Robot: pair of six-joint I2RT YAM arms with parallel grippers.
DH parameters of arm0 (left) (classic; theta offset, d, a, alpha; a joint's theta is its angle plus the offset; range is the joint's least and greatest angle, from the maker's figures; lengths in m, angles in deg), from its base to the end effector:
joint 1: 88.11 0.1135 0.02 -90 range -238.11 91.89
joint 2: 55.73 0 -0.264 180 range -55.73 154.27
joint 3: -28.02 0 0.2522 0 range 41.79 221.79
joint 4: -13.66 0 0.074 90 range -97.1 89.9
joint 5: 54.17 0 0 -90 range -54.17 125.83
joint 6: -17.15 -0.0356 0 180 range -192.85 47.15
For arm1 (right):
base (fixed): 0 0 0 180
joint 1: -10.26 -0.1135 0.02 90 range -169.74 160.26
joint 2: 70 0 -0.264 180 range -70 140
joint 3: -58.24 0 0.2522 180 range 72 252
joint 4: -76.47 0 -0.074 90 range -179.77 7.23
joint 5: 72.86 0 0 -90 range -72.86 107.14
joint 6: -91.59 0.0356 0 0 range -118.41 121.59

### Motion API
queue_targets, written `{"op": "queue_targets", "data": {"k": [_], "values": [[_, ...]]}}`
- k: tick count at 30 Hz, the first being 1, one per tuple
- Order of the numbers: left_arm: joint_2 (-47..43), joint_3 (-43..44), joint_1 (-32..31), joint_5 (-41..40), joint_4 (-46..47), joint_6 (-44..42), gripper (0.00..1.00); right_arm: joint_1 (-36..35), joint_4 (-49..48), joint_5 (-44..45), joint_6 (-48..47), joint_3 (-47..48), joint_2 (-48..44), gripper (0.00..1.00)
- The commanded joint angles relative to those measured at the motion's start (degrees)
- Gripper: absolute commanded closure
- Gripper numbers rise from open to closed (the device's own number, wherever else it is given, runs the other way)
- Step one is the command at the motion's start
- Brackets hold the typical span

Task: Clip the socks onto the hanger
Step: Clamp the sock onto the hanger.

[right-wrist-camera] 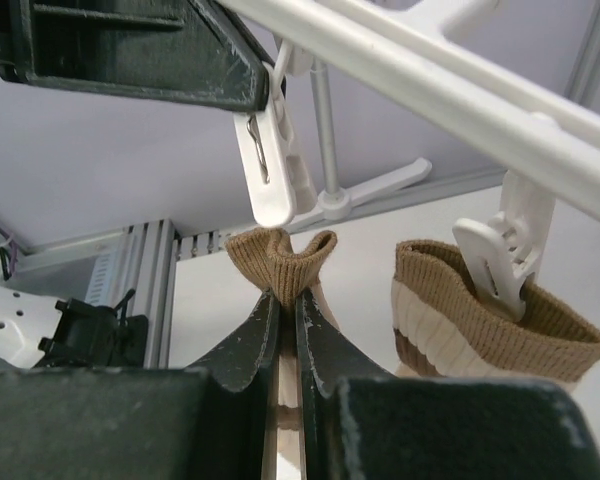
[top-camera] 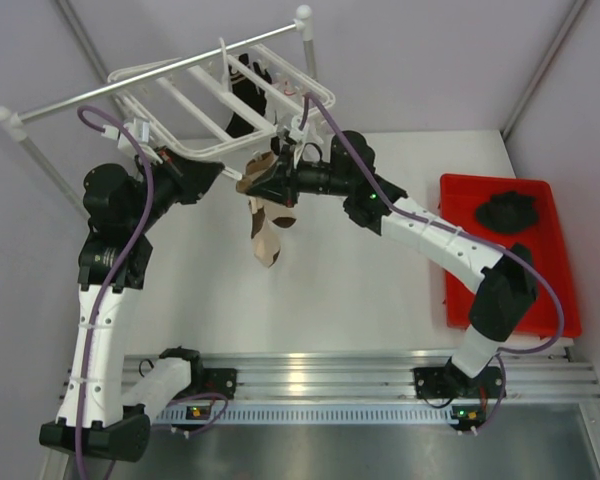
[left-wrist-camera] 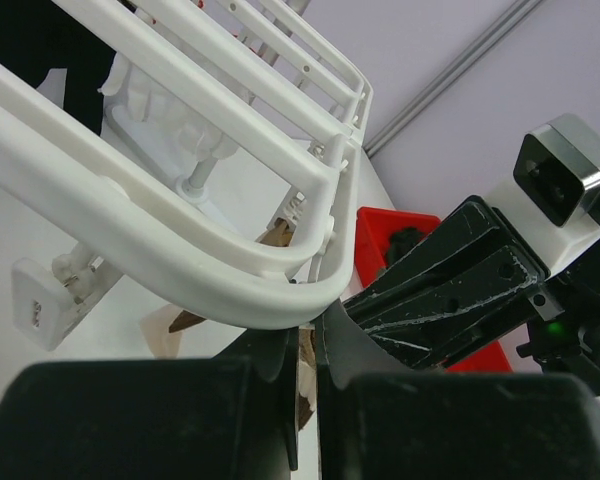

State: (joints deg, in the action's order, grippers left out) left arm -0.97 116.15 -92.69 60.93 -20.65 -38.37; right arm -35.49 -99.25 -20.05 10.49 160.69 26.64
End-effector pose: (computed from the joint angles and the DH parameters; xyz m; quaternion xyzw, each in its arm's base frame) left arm 0.1827 -0.0298 0.4661 -0.0323 0.7116 -0.3748 0.5934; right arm 0.2663 0.3042 0.4040 -0.4257 0.5551 0.5094 0.5012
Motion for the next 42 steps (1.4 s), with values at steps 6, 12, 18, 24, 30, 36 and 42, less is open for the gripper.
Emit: {"op": "queue_targets", "data": {"k": [6,12,18,24,30,36,42], "values": [[-0.4,-0.8,0.2,1.9,2.6,0.6,1.00,-1.3,-3.6,-1.8,1.2,4.9,1.7,1.00],[-0.5,-1.0,0.2,2.1,2.7,0.5,1.00,-1.2,-4.1,-1.7,1.3,6.1,2.5,1.00],[-0.6,-1.3,0.2,2.3,2.6,0.5,1.00,-1.2,-5.7,-2.1,3.5,6.4,2.9,1.00],[-0.9,-1.3,0.2,2.3,2.6,0.2,1.00,-1.2,-8.5,-3.5,6.4,6.5,2.9,1.00],[-0.9,-1.6,0.2,2.7,2.7,0.4,1.00,-1.2,-10.4,-4.2,8.5,6.6,2.9,1.00],[-0.9,-1.5,0.2,2.8,2.4,0.8,1.00,-1.1,-11.0,-4.2,9.0,7.1,2.9,1.00],[-0.8,-1.0,0.2,2.1,2.0,1.4,0.72,-1.2,-10.8,-4.1,8.8,7.1,2.7,1.00]]}}
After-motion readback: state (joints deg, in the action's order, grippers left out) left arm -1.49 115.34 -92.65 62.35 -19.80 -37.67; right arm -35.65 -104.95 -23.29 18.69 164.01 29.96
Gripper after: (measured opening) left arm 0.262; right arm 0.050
